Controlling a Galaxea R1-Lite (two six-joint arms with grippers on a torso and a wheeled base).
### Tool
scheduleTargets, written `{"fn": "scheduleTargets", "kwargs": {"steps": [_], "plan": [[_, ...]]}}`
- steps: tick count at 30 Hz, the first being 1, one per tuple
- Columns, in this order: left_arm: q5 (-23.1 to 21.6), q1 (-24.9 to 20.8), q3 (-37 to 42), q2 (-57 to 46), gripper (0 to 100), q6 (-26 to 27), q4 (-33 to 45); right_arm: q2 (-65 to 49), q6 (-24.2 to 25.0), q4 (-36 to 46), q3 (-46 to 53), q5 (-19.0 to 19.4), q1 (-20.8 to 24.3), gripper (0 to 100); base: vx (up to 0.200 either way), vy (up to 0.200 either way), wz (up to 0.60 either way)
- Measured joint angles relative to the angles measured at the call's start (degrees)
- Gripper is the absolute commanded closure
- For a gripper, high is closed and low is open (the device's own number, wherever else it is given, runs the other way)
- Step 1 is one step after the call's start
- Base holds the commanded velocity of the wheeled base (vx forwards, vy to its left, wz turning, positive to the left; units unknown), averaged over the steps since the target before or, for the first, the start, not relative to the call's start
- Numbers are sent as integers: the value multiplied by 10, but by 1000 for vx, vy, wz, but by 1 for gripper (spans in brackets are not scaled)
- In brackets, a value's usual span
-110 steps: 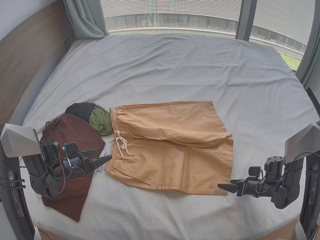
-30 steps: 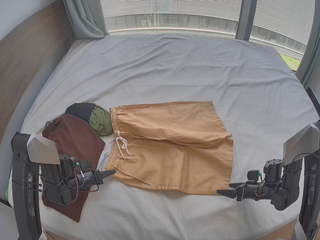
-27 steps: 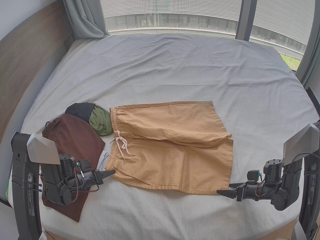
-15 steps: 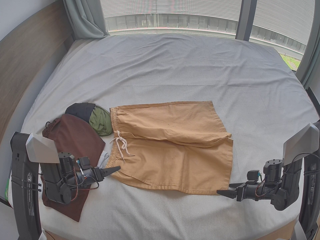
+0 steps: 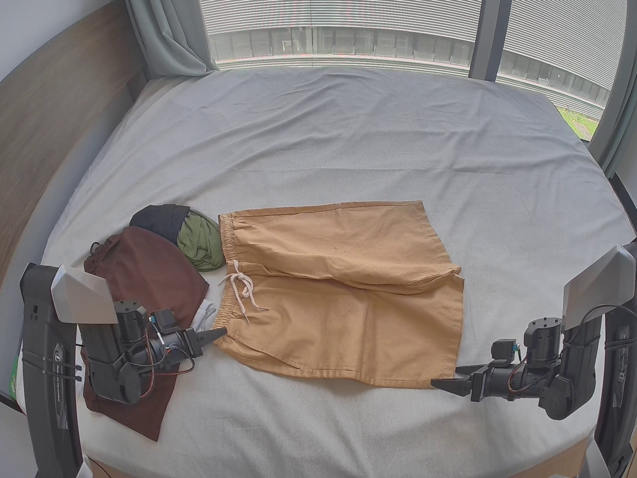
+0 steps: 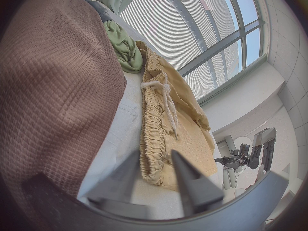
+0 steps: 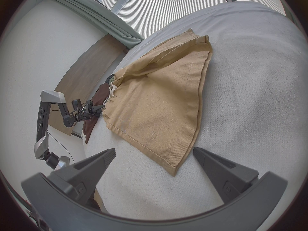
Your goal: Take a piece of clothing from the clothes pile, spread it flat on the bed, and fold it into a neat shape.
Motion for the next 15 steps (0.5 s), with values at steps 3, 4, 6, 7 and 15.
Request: {"fn": "scheduleTargets", "kwargs": {"steps": [3,4,6,7,15], "plan": [[-1,-1,0,0,100,1,0,0,0,0,1,7,1,0,0,0,0],[-2,-1,0,0,100,1,0,0,0,0,3,12,1,0,0,0,0],[-3,-1,1,0,100,1,-1,0,0,0,6,27,2,0,0,0,0],[-3,-1,1,0,100,1,-1,0,0,0,7,30,3,0,0,0,0],[-5,-1,0,1,100,3,-1,0,0,0,12,31,7,0,0,0,0]]}}
